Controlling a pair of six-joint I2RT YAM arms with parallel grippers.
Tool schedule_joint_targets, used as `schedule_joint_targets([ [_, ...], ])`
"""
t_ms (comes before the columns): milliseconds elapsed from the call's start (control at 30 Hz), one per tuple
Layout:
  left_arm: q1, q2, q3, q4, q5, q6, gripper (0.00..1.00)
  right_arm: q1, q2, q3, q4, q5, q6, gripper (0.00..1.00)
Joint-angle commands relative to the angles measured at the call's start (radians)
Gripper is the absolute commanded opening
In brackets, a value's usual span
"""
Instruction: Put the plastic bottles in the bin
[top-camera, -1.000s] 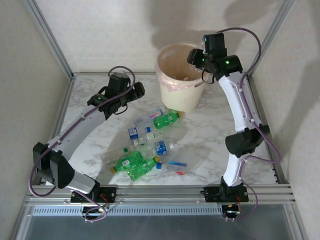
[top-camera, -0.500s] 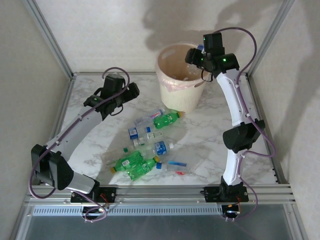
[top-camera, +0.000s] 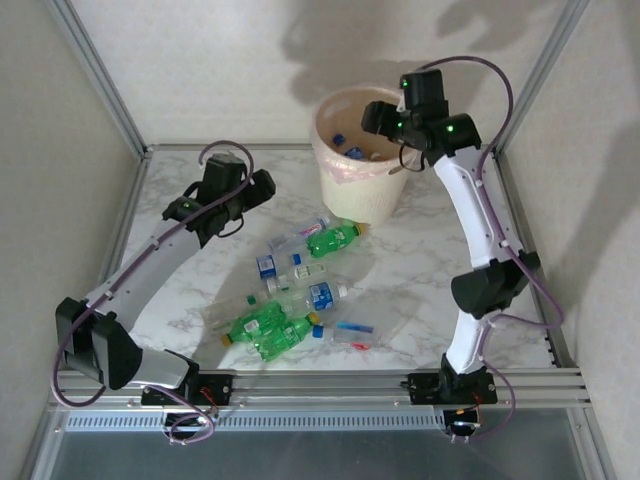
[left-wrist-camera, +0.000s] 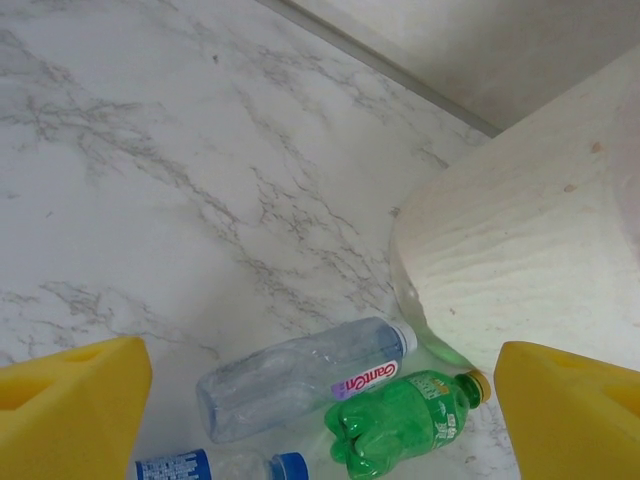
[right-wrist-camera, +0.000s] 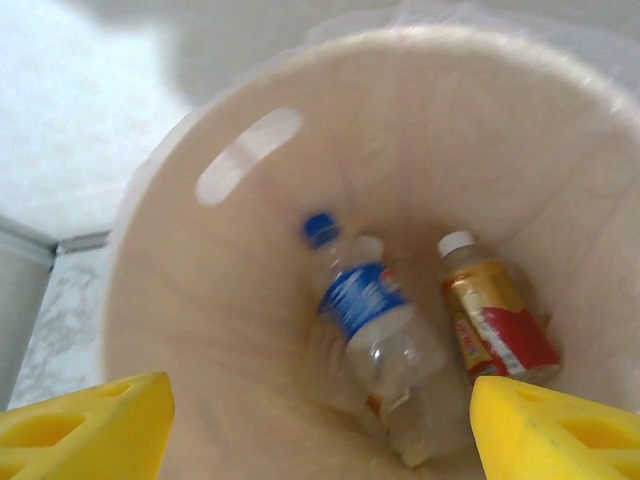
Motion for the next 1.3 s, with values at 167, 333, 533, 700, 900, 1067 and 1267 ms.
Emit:
schedule_joint_targets([
  [167,0.011,-0.134,-0.097,-0.032,-0.015,-0.088,0.90,0.256,-0.287,-0.331,0.160,0.063,-0.050,0.78],
  [333,0.011,-0.149,-0.171,-0.005,0.013,-0.091,0.90,0.362,-0.373,-0.485,0.231,0.089,-0.038,0.78],
  [533,0.016,-0.024,-0.172,0.061,0.120,0.021,0.91,0.397,-0.424,-0.578,0.233,0.118,-0.001,0.78],
  [700,-0.017,0.149,-0.094,0.058,0.152,0.193,0.93,0.399,-0.471,-0.627,0.222,0.167,0.040,0.79],
  [900,-0.029,0.293,-0.052,0.082,0.147,0.320,0.94,0.401,-0.507,-0.666,0.217,0.192,0.089,0.80],
  [1067,-0.045,0.373,-0.015,0.100,0.119,0.356,0.96,0.400,-0.518,-0.677,0.202,0.209,0.117,0.80],
  [1267,-0.093,0.456,0.033,0.072,0.064,0.441,0.97,0.402,-0.531,-0.699,0.193,0.220,0.147,0.81],
])
